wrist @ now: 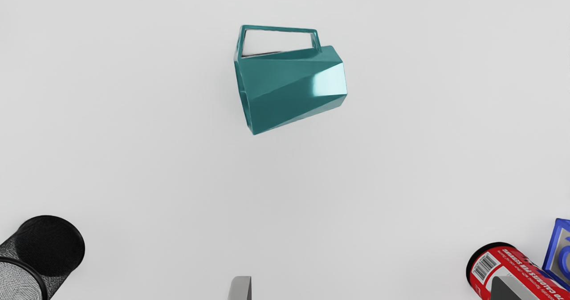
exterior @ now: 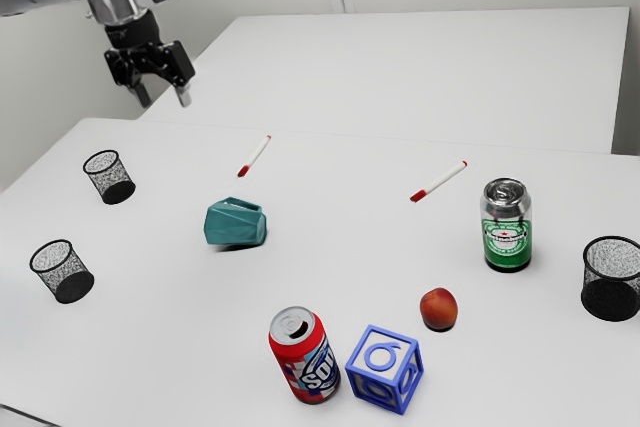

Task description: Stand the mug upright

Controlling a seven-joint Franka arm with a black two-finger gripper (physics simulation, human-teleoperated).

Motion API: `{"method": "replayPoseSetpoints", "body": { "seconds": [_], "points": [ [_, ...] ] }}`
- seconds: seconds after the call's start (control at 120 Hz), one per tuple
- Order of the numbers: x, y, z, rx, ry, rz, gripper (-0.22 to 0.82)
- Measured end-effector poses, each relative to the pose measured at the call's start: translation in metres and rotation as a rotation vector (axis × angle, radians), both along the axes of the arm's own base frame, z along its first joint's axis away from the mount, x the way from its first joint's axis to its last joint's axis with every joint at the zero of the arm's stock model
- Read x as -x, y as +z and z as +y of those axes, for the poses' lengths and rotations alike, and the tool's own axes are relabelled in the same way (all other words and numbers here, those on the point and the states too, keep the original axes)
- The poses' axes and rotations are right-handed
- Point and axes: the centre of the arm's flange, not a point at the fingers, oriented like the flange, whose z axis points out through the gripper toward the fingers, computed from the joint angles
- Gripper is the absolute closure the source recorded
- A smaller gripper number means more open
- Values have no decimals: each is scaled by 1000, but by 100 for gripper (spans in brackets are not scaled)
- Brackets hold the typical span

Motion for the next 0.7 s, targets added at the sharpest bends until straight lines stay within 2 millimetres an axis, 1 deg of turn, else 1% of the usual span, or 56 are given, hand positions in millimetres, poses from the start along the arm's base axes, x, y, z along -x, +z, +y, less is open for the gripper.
{"method": "replayPoseSetpoints", "body": {
  "seconds": [0.108,0.217,0.425,0.567,0.7],
  "points": [
    [-6,-16,20,43,10,18,2],
    [-10,-35,46,103,26,35,2],
    [-19,-73,71,197,15,64,2],
    [-21,-112,88,263,20,89,2],
    [-20,-153,103,332,33,103,2]
  ]
}}
